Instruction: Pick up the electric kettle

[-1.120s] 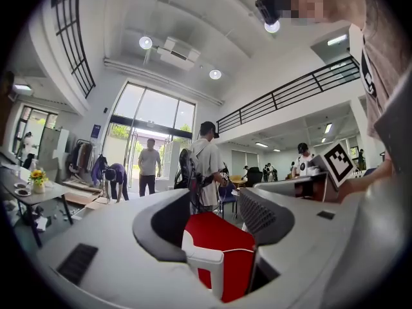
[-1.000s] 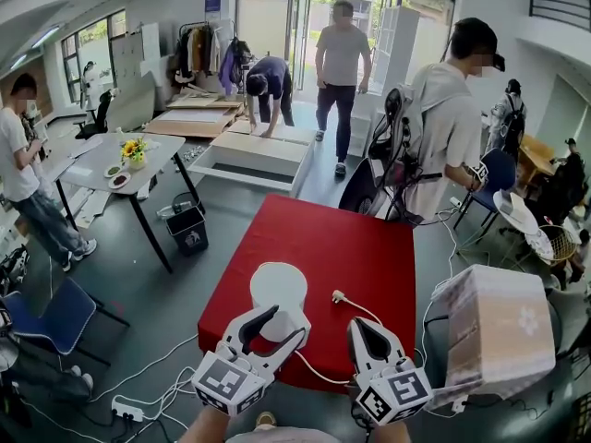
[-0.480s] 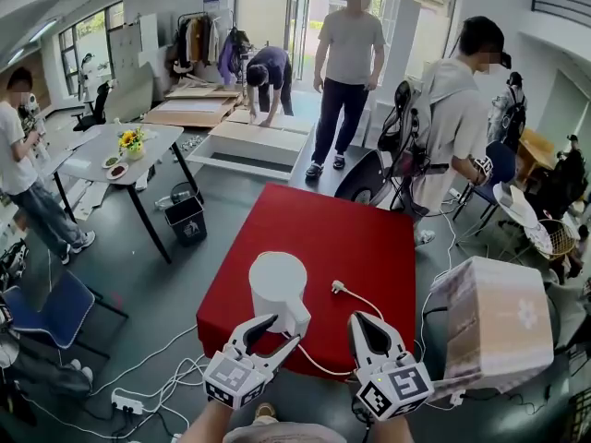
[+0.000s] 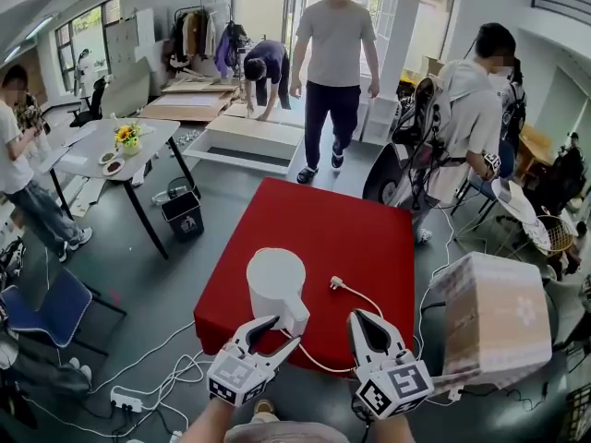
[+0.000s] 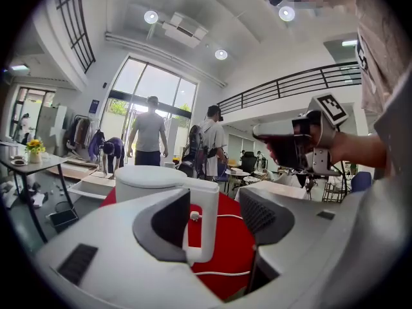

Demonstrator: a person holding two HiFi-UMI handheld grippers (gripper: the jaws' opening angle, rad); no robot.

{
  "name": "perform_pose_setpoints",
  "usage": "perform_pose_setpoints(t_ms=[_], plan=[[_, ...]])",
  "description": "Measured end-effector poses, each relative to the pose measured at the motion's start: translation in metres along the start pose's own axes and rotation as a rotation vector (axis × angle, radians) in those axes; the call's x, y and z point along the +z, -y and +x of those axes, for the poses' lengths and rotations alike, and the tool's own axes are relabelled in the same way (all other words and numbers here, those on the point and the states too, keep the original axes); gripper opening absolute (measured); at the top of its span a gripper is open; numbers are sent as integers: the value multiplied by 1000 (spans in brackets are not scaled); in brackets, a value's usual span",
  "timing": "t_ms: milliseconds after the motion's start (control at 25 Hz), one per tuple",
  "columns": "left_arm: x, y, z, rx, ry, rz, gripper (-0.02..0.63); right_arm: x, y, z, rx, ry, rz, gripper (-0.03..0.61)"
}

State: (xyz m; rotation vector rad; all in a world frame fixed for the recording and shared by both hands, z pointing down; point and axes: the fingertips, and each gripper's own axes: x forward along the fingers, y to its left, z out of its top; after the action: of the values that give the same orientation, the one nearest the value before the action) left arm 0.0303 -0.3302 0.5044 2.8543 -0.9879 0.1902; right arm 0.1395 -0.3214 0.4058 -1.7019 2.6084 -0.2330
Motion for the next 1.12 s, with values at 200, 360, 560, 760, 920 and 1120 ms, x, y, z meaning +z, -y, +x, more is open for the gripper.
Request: perform_pose_setpoints(t_ms=[200,360,560,760,920,1120], plan=[[-13,1,10,-17,-24,2,241,-4,5,-1,-8,-8,7,5],[-22,-1,19,-18,-33,-6,241,-6,10,-2,-26,-17,4,5],[-31,-1,29,-31,-42,-2,241,-10,15,-8,-55,-28,-1,5],[-34,-2,42,-41,-45,-13,241,-9,27,-11,-87,-37,-1,5],[-41,-4,52,-63,-59,-18,236,-10,32,-11,-116,-49,-7,5],[-39,-6,64,-77,-48,-10,215,-11,35,-12,-147,-57,-6,5]])
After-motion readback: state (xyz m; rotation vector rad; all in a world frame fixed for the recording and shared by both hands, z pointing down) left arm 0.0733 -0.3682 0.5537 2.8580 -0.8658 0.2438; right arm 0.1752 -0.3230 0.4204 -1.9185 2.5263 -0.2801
